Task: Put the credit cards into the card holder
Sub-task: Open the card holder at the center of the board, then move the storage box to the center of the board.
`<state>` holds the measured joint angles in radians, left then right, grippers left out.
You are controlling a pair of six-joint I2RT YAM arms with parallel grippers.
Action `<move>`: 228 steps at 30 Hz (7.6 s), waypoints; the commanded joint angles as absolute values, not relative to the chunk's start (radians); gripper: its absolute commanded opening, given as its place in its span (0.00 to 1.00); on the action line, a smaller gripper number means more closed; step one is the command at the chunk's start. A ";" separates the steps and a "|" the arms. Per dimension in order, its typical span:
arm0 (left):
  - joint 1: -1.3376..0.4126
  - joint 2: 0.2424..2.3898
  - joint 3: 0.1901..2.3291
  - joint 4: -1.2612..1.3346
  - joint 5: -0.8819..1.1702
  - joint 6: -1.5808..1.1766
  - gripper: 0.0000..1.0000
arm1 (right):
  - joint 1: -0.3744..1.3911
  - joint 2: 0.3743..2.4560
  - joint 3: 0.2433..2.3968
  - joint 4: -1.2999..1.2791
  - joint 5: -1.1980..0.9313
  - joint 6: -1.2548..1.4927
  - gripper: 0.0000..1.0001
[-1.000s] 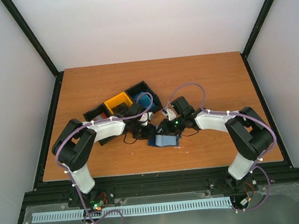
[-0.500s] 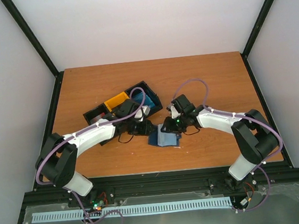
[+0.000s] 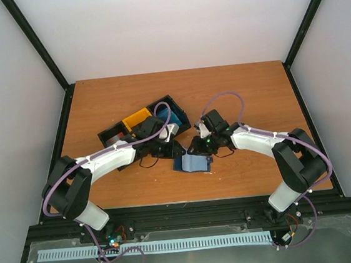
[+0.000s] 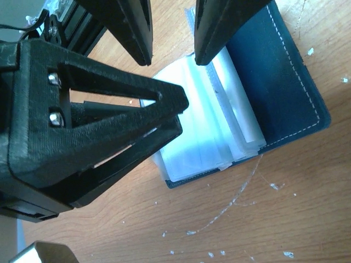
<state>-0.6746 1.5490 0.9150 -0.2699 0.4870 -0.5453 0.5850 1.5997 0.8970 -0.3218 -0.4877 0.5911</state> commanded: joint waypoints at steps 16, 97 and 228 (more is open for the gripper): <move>-0.680 1.581 0.885 -0.282 0.412 -0.586 0.11 | 0.620 1.705 0.905 -0.202 -0.633 0.619 0.34; -0.681 1.630 0.735 -0.061 0.476 -0.508 0.07 | 0.612 1.633 0.922 -0.521 -0.333 0.631 0.03; -0.179 1.524 0.949 -0.621 0.037 -0.462 0.42 | 0.583 2.033 1.445 -0.653 -0.209 0.414 0.34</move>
<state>-0.1852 1.4986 0.9306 -0.6472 -0.0067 -0.5121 0.5697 1.9842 1.3911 -0.6548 -0.2173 0.4053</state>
